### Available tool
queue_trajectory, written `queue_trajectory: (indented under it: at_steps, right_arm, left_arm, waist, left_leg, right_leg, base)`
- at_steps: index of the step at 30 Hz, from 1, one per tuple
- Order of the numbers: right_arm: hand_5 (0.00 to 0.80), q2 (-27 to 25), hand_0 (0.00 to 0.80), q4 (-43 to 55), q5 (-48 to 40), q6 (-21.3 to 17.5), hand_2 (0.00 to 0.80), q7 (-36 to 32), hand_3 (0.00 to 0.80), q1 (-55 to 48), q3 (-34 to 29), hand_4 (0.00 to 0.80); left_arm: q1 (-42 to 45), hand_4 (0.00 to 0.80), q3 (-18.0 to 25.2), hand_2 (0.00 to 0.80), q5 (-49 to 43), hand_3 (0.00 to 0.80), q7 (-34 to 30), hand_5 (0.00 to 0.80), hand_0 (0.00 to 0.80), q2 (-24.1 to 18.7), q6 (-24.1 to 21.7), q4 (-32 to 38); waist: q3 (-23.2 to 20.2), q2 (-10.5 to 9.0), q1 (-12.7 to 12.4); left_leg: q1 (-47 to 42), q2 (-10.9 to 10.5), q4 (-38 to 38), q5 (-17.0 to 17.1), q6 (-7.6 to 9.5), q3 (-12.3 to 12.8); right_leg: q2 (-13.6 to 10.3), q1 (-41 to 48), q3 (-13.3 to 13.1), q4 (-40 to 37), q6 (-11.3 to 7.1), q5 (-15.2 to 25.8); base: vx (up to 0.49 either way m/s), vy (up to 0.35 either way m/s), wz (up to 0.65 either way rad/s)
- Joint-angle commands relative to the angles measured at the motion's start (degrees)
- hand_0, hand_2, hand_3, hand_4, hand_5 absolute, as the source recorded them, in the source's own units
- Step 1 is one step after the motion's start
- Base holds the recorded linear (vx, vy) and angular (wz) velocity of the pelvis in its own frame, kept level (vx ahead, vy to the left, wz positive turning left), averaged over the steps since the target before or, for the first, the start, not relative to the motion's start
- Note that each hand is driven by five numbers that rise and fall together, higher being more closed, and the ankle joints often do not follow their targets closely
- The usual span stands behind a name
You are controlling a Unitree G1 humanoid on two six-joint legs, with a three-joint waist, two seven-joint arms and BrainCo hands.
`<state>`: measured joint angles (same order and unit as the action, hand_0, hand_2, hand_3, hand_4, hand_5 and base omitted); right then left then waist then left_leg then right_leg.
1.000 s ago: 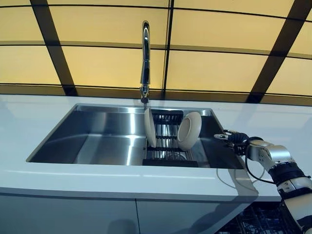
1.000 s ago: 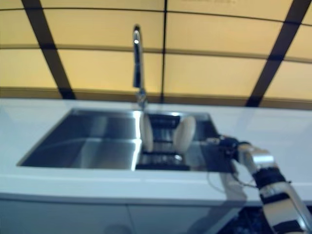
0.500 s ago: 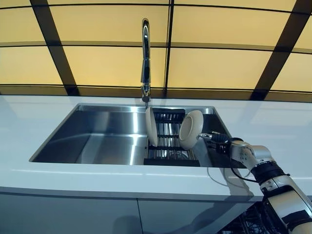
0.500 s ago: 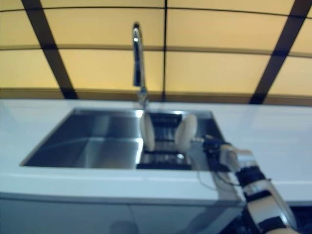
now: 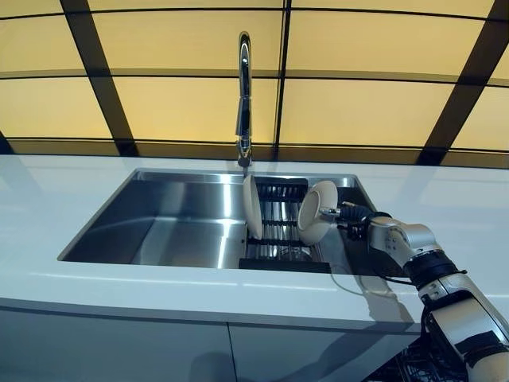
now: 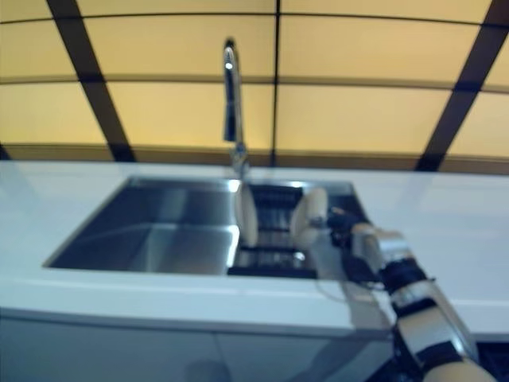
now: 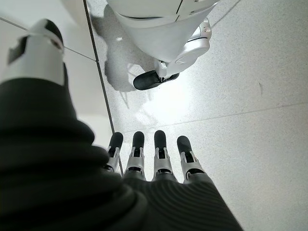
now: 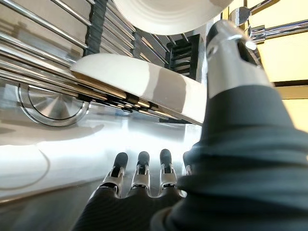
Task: Take plates into dishwasher
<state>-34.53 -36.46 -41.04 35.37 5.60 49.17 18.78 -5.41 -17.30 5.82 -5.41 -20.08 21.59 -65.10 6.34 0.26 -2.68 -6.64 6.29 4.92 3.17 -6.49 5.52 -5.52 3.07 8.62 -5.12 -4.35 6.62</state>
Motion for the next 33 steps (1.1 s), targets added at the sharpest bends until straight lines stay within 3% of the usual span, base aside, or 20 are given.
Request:
queue_trajectory:
  at_steps: [1,14,31,32,33]
  right_arm:
    - [0.000,-1.19,0.000,-1.39,2.17,-0.84,0.000,0.53,0.000,8.67,2.94,0.000]
    - [0.000,-0.92,0.000,-4.87,4.74,1.34,0.000,-1.30,0.000,11.60,4.28,0.000]
    - [0.000,-0.70,0.000,-7.61,7.70,1.25,0.000,-2.04,0.000,14.67,5.54,0.000]
    - [0.063,-0.70,0.063,-7.80,8.02,1.15,0.063,-2.14,0.063,14.70,5.48,0.063]
    - [0.223,-0.69,0.223,-8.07,8.44,1.11,0.223,-2.10,0.223,15.02,5.54,0.223]
  left_arm:
    - [-5.58,0.000,-4.15,0.000,0.83,0.000,0.65,0.000,0.000,-0.49,0.41,-3.32]
    - [-5.54,0.000,-4.47,0.000,2.60,0.000,1.19,0.000,0.000,-0.07,0.66,-3.32]
    - [-5.95,0.000,-4.34,0.000,5.63,0.000,2.40,0.000,0.000,0.50,1.56,-2.42]
    - [-5.97,0.000,-4.34,0.000,5.69,0.000,2.40,0.000,0.000,0.51,1.68,-2.40]
    - [-6.00,0.000,-4.42,0.000,6.14,0.000,2.67,0.000,0.000,0.59,1.77,-2.43]
  waist:
    - [0.33,-3.40,-1.71]
    - [0.67,-3.17,-2.46]
    - [2.55,-2.96,-3.85]
    - [2.57,-2.95,-3.89]
    - [2.64,-2.94,-3.97]
  left_leg:
    - [0.17,-3.52,0.08,-2.48,3.01,-0.75]
    - [0.37,-3.59,0.08,-2.34,3.04,-0.97]
    - [1.63,-3.53,0.08,-1.81,2.82,-2.28]
    - [1.65,-3.53,0.08,-1.81,2.81,-2.32]
    - [1.77,-3.50,0.08,-1.76,2.77,-2.31]
  right_leg:
    - [-3.35,2.32,2.00,0.12,-3.45,-1.30]
    - [-3.55,2.39,2.20,0.12,-3.38,-1.38]
    - [-3.50,2.05,2.80,0.12,-3.11,-1.50]
    - [-3.49,2.07,2.81,0.12,-3.09,-1.52]
    - [-3.50,2.01,2.84,0.12,-3.11,-1.54]
  base:
    - [0.000,0.000,0.00]
    - [0.000,0.000,0.00]
    - [-0.006,0.010,0.03]
    - [0.000,0.000,0.00]
    - [0.000,0.000,0.00]
